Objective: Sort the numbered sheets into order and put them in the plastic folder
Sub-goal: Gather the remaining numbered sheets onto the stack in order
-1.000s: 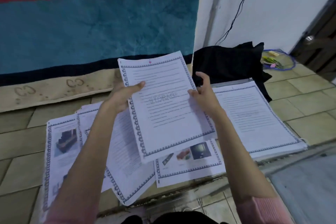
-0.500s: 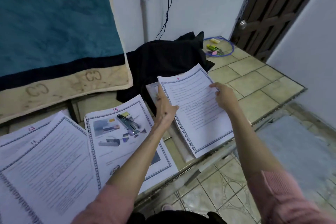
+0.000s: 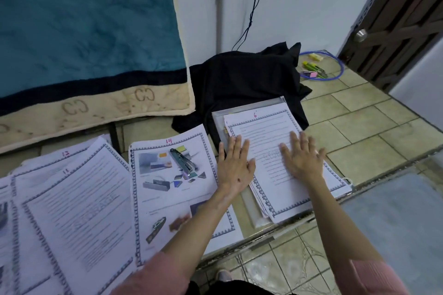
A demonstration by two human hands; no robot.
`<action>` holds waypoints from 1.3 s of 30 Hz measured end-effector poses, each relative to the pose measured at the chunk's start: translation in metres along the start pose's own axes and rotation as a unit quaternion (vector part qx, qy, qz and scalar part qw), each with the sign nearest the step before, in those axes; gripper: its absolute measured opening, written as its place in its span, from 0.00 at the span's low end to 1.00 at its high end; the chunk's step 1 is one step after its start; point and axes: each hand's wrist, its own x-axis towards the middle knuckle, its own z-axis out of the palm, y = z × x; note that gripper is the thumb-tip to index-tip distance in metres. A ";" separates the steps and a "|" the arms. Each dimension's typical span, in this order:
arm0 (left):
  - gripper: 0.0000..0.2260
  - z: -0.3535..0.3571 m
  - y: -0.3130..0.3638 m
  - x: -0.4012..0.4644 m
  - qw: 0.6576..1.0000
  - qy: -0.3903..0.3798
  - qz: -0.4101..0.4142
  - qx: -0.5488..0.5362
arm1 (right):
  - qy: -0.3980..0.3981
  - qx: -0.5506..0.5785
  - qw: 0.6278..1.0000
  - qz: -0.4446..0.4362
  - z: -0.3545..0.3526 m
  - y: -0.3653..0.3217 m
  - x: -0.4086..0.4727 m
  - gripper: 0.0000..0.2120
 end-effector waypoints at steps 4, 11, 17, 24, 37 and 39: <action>0.26 -0.009 -0.001 0.005 0.998 -0.053 0.001 -0.029 | -0.024 -0.027 0.999 0.021 -0.009 -0.007 0.004 0.30; 0.25 -0.051 -0.047 -0.040 0.984 0.134 -0.085 -0.085 | 0.145 0.195 0.966 -0.089 -0.017 -0.124 -0.016 0.19; 0.24 -0.063 -0.151 -0.114 0.955 0.087 -0.270 -0.088 | 0.040 0.204 0.933 -0.293 0.029 -0.221 -0.076 0.29; 0.34 -0.027 -0.179 -0.140 0.966 0.041 -0.253 -0.021 | 0.118 0.172 0.936 -0.283 0.055 -0.226 -0.083 0.21; 0.25 -0.033 -0.181 -0.140 0.966 0.037 -0.244 -0.074 | 0.185 0.114 0.969 -0.120 0.048 -0.193 -0.081 0.22; 0.24 -0.044 -0.187 -0.141 0.955 0.052 -0.236 -0.173 | 0.193 0.113 0.970 -0.096 0.044 -0.206 -0.084 0.23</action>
